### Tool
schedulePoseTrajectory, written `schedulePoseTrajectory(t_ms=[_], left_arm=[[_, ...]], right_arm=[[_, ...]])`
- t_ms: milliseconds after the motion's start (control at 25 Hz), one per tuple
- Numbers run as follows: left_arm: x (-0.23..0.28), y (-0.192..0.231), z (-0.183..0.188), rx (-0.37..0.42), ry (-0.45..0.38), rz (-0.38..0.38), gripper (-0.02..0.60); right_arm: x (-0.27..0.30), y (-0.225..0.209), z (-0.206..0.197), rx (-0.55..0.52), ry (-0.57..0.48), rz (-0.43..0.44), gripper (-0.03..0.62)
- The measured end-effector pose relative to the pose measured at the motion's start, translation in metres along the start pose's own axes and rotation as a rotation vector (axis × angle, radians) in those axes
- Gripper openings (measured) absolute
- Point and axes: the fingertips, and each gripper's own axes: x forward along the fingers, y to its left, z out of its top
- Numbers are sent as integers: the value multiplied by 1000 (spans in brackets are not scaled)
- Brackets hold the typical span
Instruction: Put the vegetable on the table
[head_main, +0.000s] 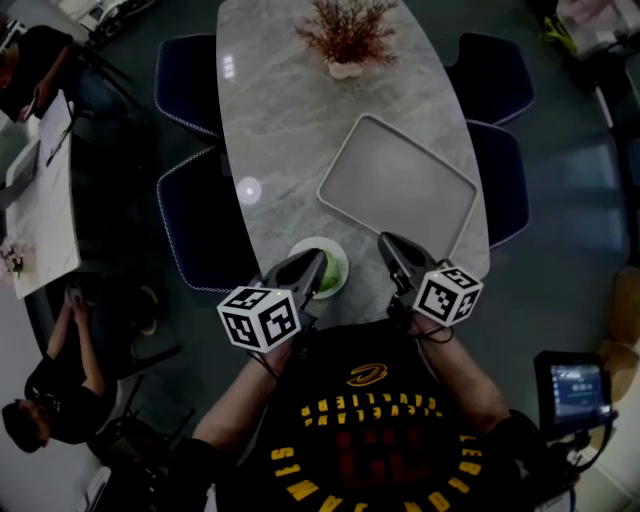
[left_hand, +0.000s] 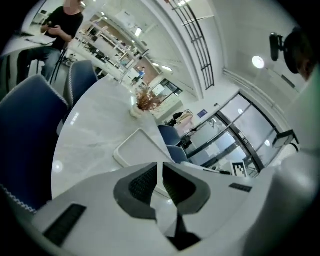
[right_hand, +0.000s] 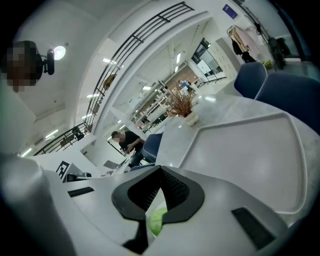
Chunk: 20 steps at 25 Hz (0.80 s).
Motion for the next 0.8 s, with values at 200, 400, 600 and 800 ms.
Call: schedulePoseTrajectory(t_ms=[200, 400, 600, 800], left_arm=[[-1, -56, 27, 181, -45, -73, 35], [-12, -88, 50, 301, -151, -73, 35], [-19, -107, 66, 395, -230, -68, 35], [-22, -120, 68, 435, -246, -104, 35]], right_arm=[[-14, 50, 46, -153, -105, 47, 5], [-37, 94, 80, -399, -276, 83, 5], [-38, 107, 70, -466, -264, 125, 5], [-36, 124, 75, -518, -280, 176, 5]])
